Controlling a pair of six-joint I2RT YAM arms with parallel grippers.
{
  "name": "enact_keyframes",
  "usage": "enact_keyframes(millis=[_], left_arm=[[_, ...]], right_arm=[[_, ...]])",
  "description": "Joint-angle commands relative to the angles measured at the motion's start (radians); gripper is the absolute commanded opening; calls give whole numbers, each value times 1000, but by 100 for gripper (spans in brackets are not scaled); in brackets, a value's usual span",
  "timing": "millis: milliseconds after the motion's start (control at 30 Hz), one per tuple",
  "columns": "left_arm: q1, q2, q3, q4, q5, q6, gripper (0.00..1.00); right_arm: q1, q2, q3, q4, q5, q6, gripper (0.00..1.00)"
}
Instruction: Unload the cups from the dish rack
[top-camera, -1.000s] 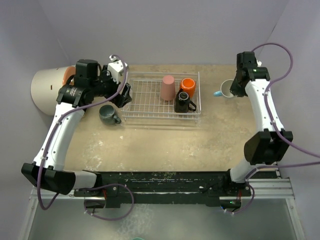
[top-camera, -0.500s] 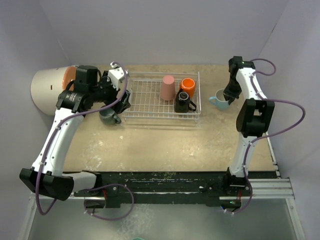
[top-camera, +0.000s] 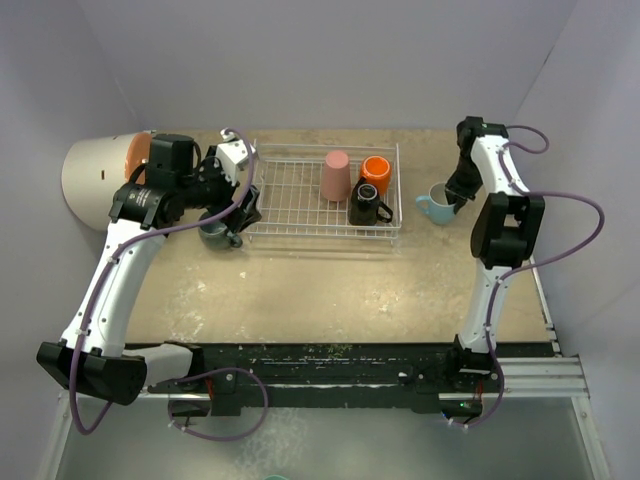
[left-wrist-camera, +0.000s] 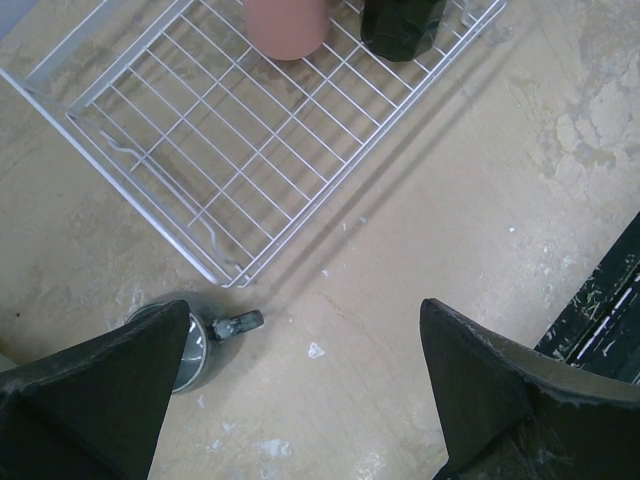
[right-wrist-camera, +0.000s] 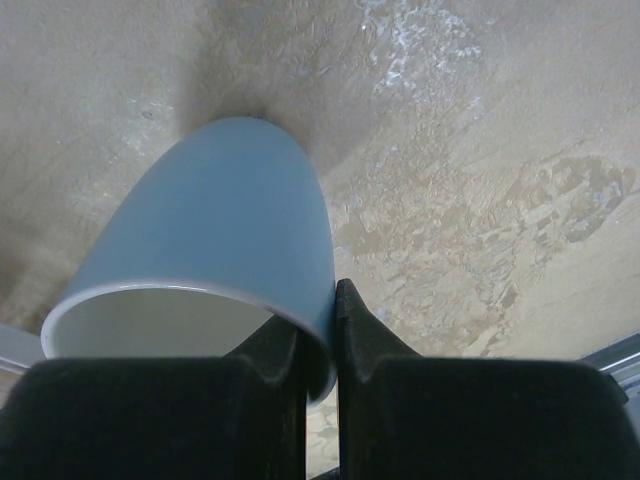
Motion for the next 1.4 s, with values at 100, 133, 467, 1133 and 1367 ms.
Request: enact_keyframes(millis=[100, 133, 467, 1133, 1367], left_arm=[[4, -28, 2, 5, 42, 12, 99], [4, -29, 1, 5, 42, 11, 100], [4, -24, 10, -20, 38, 15, 99], [5, 8, 67, -44, -3, 8, 99], [6, 23, 102, -59, 7, 2, 99]], right_arm=[[-4, -2, 48, -62, -12, 37, 3], [-4, -3, 51, -62, -13, 35, 8], [-9, -74, 56, -64, -9, 43, 57], [383, -643, -459, 640, -331, -586, 94], [400, -553, -485, 630, -413, -622, 88]])
